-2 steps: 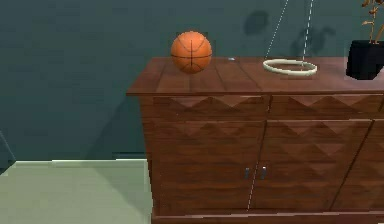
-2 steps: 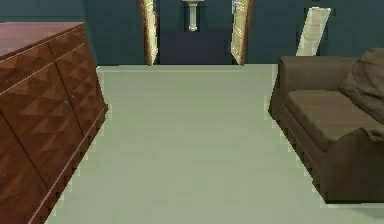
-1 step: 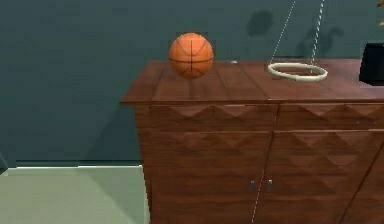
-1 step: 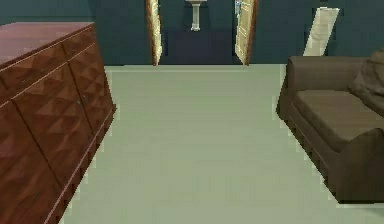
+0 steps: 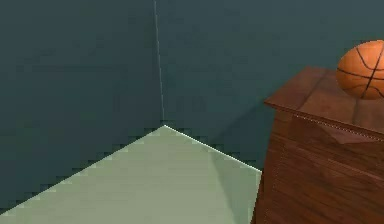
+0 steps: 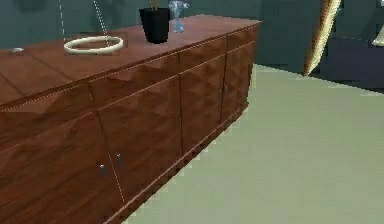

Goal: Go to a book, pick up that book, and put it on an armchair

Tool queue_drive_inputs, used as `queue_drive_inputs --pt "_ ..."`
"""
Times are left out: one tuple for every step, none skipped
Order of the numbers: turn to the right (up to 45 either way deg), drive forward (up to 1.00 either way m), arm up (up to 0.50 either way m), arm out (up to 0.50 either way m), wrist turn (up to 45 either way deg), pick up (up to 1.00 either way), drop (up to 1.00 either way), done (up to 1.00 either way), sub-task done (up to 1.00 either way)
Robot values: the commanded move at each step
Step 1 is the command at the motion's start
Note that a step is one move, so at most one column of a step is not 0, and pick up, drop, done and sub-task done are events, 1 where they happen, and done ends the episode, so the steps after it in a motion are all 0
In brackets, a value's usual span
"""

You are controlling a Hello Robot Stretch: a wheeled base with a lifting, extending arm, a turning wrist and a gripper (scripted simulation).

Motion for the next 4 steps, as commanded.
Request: queue_drive_inputs --pt "0.0 0.45 0.0 0.0 0.0 0.0 0.0 0.0 0.0" --pt "-45.0 0.0 0.0 0.0 0.0 0.0 0.0 0.0 0.0" --pt "-12.0 0.0 0.0 0.0 0.0 0.0 0.0 0.0 0.0" --pt "0.0 0.2 0.0 0.0 0.0 0.0 0.0 0.0 0.0"
